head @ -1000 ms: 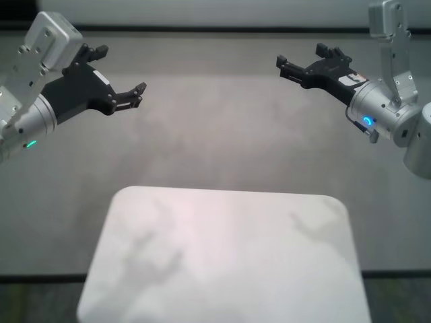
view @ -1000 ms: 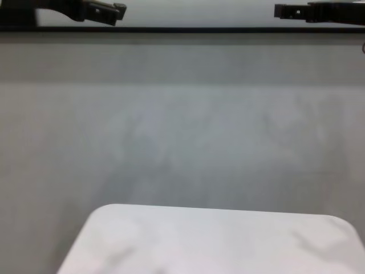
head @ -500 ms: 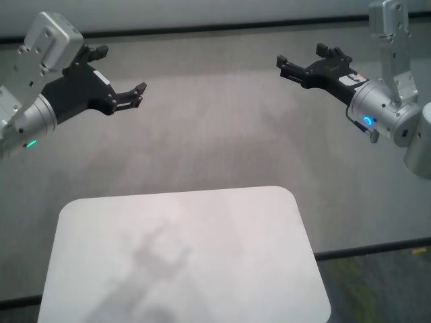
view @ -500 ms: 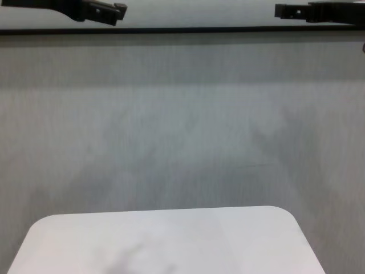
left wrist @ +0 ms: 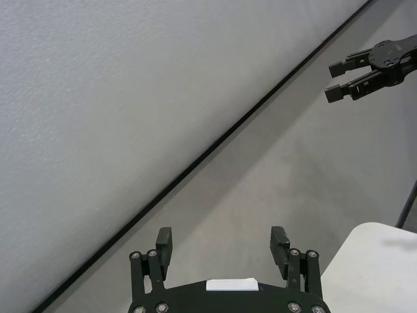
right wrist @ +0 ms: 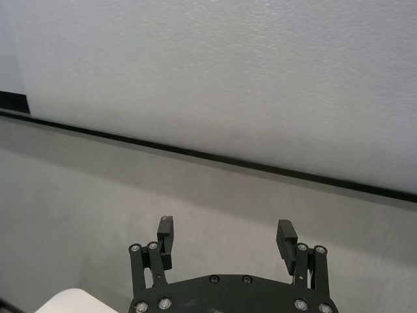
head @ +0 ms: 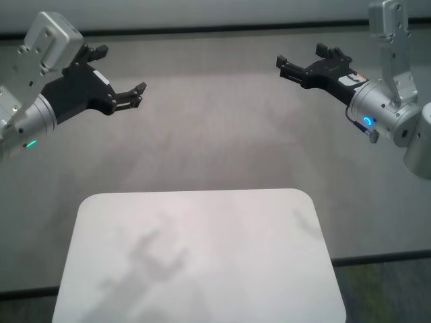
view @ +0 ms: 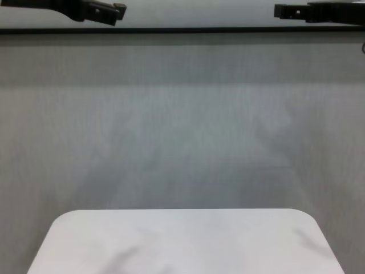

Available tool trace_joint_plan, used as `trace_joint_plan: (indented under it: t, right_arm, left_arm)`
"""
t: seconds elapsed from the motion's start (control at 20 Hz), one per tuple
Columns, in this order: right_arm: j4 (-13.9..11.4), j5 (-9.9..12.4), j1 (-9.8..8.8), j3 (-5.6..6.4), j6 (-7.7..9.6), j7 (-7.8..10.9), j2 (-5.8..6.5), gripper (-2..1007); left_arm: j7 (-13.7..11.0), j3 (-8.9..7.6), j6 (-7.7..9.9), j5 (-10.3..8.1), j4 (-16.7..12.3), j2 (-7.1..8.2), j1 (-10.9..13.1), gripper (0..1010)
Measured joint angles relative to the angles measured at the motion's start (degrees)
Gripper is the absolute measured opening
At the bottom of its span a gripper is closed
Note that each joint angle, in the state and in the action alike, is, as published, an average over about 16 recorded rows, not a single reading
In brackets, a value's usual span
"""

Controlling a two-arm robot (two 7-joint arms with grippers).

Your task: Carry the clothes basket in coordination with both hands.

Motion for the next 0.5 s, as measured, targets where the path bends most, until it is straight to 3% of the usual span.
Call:
trace_joint_plan:
  t: [0.5]
  right_arm:
    - [0.00,0.00,0.00,0.00,0.00,0.00,0.00,1005]
  left_arm:
    - [0.00,0.00,0.00,0.00,0.00,0.00,0.00,1002]
